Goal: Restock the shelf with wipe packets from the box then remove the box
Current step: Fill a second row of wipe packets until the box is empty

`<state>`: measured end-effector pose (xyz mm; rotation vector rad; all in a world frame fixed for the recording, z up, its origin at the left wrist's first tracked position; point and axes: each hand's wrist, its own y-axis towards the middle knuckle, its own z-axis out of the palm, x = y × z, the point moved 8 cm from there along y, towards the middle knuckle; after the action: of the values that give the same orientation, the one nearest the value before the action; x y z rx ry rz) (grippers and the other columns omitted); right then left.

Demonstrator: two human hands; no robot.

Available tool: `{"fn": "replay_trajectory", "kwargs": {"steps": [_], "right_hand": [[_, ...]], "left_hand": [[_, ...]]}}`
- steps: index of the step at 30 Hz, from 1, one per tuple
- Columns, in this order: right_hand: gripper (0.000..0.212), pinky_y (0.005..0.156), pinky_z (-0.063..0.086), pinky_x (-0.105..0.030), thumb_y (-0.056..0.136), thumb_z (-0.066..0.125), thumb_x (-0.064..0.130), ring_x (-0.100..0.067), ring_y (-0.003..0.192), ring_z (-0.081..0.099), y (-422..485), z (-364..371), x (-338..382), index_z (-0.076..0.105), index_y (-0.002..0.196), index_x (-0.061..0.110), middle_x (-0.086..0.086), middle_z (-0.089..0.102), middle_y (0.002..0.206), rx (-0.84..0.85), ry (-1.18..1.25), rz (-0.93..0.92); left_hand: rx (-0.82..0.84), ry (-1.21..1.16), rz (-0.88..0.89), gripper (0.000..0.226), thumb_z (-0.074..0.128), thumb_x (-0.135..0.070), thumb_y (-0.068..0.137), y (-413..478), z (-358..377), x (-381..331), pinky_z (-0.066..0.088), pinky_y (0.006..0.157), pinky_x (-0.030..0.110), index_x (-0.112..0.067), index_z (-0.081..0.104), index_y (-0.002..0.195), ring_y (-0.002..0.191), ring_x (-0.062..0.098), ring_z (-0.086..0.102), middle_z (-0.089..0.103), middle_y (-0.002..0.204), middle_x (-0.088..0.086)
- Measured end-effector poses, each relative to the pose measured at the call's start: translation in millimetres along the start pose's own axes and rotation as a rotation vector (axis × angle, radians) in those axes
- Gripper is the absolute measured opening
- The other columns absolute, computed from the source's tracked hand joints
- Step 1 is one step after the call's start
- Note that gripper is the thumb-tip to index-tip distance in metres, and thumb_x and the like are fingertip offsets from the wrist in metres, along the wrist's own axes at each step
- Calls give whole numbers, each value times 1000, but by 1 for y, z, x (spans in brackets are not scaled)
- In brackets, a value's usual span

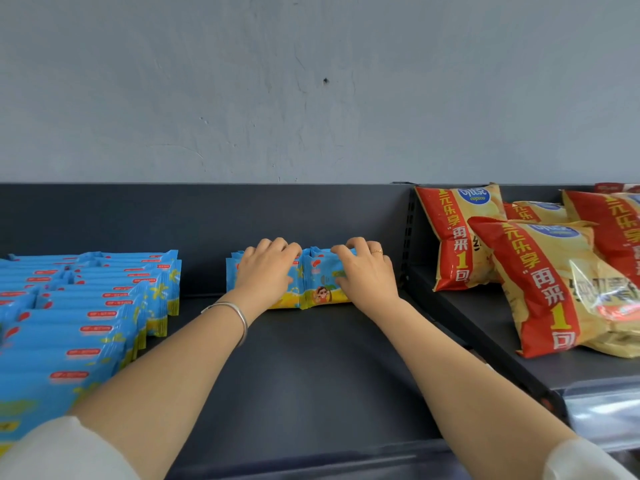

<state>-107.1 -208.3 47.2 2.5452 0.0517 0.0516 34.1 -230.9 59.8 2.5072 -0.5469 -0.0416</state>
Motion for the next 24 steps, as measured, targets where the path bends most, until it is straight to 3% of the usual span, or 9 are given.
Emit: {"fn": "replay_trajectory", "kwargs": {"steps": [6,13,17,21,24], "right_hand": [[41,89,40,-38,92,52,20,-29,122,38,-3,-17,12,49,132,23,-3,47,131,-11,24,-70],[40,88,41,-37,92,54,29,-28,120,42,-26,-52,26,48,131,25,-2,48,129,29,67,-94],[39,81,41,-35,92,54,29,-26,114,45,-58,-77,30,49,130,24,-2,48,128,-13,41,-78],[37,79,40,-36,94,50,36,-27,112,47,-104,-100,31,52,128,23,-3,51,124,-50,-23,-8],[36,81,41,-40,94,49,38,-30,111,50,-151,-114,24,56,125,21,-5,55,120,-83,-73,8]], "left_hand": [[24,45,-30,45,59,-30,90,-25,-24,0,36,96,35,-27,41,131,120,19,43,48,129,-5],[34,14,-37,35,52,-34,93,-55,-53,-4,37,91,35,-27,46,127,113,19,49,56,120,-6],[10,-31,46,34,50,-34,94,-72,-71,-24,38,88,35,-27,47,127,111,19,50,58,118,-6],[23,-162,134,33,50,-29,95,-102,-91,-49,39,73,33,-21,49,126,112,21,51,56,119,-2],[-35,-218,254,29,52,-30,93,-135,-106,-74,45,74,37,-20,53,120,109,25,54,59,115,1]]}}
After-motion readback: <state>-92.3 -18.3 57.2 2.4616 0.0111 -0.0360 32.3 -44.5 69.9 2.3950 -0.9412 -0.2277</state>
